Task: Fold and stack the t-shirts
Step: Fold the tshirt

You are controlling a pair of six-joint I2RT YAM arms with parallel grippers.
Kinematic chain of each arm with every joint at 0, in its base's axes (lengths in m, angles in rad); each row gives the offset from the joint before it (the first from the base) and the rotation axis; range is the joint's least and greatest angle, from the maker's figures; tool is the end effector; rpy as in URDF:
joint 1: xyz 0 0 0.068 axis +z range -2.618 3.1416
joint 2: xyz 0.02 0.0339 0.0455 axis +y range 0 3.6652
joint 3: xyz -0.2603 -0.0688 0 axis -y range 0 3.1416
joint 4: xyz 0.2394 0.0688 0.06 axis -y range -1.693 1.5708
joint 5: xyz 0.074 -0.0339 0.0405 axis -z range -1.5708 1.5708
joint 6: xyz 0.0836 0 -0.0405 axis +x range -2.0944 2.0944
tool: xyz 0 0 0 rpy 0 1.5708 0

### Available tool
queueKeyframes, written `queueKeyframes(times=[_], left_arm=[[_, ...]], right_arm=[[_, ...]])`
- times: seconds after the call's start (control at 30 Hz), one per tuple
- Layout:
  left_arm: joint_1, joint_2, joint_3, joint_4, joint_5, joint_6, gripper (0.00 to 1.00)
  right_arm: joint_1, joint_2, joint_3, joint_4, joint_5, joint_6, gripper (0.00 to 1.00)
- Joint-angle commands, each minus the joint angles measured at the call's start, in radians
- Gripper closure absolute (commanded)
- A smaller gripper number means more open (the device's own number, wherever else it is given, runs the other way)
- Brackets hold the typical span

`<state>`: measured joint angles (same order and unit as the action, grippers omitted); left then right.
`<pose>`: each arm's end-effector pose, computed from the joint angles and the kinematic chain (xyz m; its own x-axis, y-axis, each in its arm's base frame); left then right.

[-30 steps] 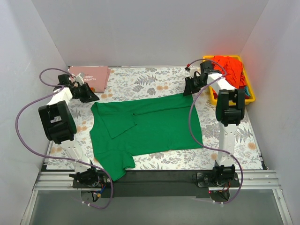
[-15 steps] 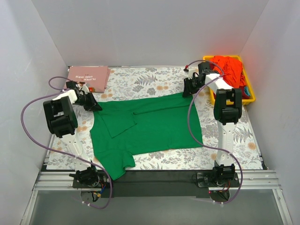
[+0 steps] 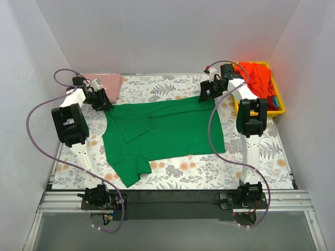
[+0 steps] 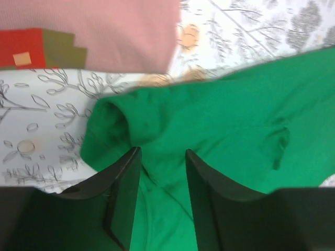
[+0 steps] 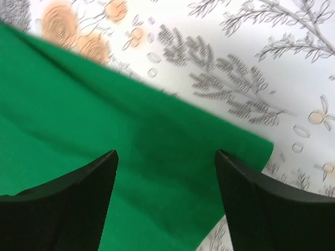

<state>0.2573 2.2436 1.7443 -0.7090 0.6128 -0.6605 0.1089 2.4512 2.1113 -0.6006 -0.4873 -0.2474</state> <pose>0.4683 0.0735 0.1220 -0.7074 -0.7051 0.0499 -0.5634 0.5197 -0.6422 0.5460 0.0991 0.1366 -0.6879 -0.2929 -0.6641 -0.5558 0.8010 0.2224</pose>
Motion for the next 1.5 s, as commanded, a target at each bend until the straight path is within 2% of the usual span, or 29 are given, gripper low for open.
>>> queueKeyframes(times=[0.0, 0.07, 0.2, 0.3, 0.33, 0.37, 0.43, 0.57, 0.67, 0.8, 1.07, 1.4, 1.47], left_arm=[[0.007, -0.162, 0.054, -0.11, 0.077, 0.119, 0.61], [0.007, -0.263, 0.041, -0.157, 0.102, 0.166, 0.56], [0.007, -0.462, -0.128, -0.283, 0.151, 0.387, 0.52], [0.007, -0.603, -0.257, -0.37, 0.16, 0.581, 0.52], [0.007, -0.633, -0.351, -0.383, 0.147, 0.616, 0.53], [0.007, -0.666, -0.392, -0.395, 0.136, 0.651, 0.55], [0.007, -0.755, -0.488, -0.42, 0.104, 0.752, 0.58], [-0.026, -0.909, -0.716, -0.419, 0.027, 0.857, 0.6], [-0.095, -1.035, -0.84, -0.38, -0.042, 0.862, 0.61], [-0.177, -1.092, -0.911, -0.351, -0.074, 0.82, 0.62], [-0.197, -1.084, -0.899, -0.36, -0.076, 0.802, 0.63], [-0.219, -1.118, -0.957, -0.366, -0.13, 0.84, 0.58], [-0.222, -1.133, -0.974, -0.366, -0.139, 0.849, 0.57]], right_arm=[[-0.005, -0.21, -0.095, -0.007, -0.077, -0.085, 0.11], [-0.003, -0.349, -0.158, -0.021, -0.103, -0.131, 0.05], [0.003, -0.538, -0.292, -0.18, -0.108, -0.295, 0.05], [0.026, -0.662, -0.457, -0.272, -0.051, -0.453, 0.17], [0.038, -0.696, -0.509, -0.28, -0.031, -0.507, 0.19], [0.044, -0.757, -0.621, -0.284, -0.002, -0.538, 0.24], [0.067, -0.814, -0.721, -0.289, 0.038, -0.588, 0.28], [0.126, -0.957, -0.954, -0.28, 0.147, -0.685, 0.35], [0.17, -1.032, -1.073, -0.236, 0.186, -0.691, 0.4], [0.227, -1.067, -1.166, -0.163, 0.24, -0.688, 0.47], [0.25, -1.077, -1.318, -0.035, 0.377, -0.722, 0.51], [0.252, -1.035, -1.378, 0.056, 0.412, -0.739, 0.52], [0.252, -1.023, -1.387, 0.061, 0.42, -0.742, 0.57]])
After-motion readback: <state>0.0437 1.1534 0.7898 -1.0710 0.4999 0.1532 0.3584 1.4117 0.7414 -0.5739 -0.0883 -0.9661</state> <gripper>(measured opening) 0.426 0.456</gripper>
